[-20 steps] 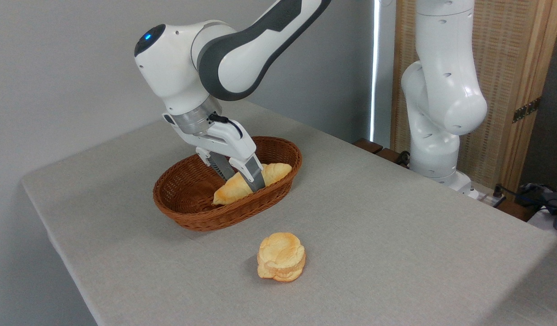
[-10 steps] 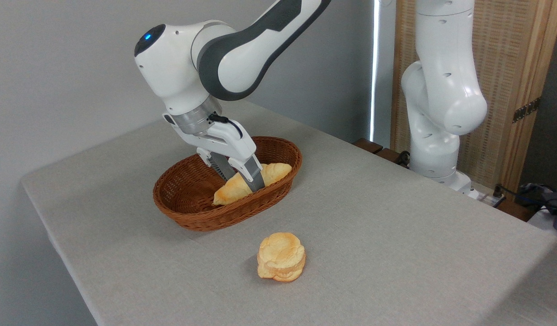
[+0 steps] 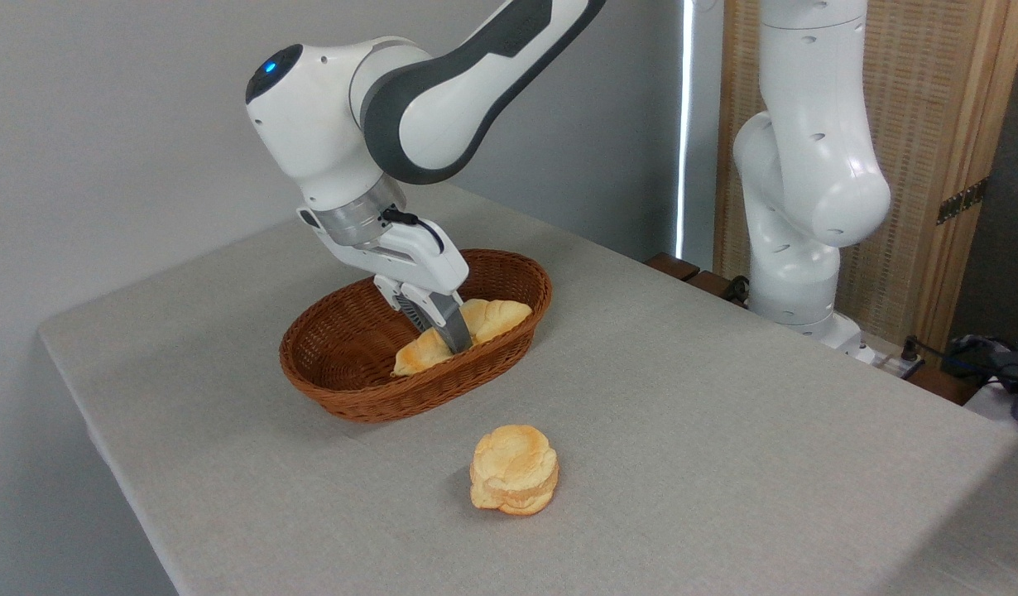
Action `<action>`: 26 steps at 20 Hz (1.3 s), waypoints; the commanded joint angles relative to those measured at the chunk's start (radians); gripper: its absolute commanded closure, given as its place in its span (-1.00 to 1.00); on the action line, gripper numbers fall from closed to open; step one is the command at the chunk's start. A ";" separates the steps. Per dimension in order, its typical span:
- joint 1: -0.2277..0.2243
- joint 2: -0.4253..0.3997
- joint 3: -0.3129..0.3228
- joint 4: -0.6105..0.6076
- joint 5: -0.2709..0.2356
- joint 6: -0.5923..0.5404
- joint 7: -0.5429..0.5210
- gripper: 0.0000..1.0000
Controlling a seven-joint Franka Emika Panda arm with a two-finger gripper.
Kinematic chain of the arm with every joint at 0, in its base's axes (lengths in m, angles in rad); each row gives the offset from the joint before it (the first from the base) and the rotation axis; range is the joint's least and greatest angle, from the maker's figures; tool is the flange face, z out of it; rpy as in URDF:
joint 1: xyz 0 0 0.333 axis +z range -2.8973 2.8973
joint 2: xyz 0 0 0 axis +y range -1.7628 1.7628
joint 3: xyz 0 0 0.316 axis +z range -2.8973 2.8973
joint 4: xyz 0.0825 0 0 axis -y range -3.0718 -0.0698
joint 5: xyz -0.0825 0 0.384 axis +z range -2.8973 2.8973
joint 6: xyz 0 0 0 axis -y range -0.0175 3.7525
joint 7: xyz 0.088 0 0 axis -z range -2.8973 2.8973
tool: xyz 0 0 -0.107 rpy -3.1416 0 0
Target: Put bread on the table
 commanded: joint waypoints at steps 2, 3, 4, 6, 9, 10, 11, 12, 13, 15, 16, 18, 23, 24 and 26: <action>-0.003 -0.019 0.008 0.015 -0.004 -0.012 0.002 0.68; -0.005 -0.021 0.004 0.026 -0.004 -0.033 0.000 0.68; -0.006 -0.030 -0.001 0.033 -0.004 -0.056 -0.001 0.68; -0.014 -0.042 -0.006 0.059 -0.018 -0.090 -0.006 0.68; -0.014 -0.062 -0.024 0.095 -0.036 -0.122 -0.009 0.68; -0.012 -0.064 -0.023 0.098 -0.038 -0.126 -0.009 0.68; -0.012 -0.077 -0.021 0.101 -0.039 -0.130 -0.008 0.68; -0.009 -0.086 -0.015 0.110 -0.038 -0.148 -0.005 0.67; -0.006 -0.097 -0.010 0.115 -0.038 -0.167 0.003 0.67; -0.002 -0.116 0.020 0.124 -0.030 -0.201 0.009 0.65; -0.003 -0.131 0.060 0.126 -0.030 -0.207 0.015 0.64; -0.003 -0.152 0.115 0.124 -0.026 -0.224 0.029 0.64; -0.002 -0.175 0.264 0.124 0.039 -0.222 0.170 0.57; -0.002 -0.176 0.292 0.123 0.043 -0.221 0.199 0.56; -0.002 -0.176 0.335 0.122 0.072 -0.219 0.244 0.46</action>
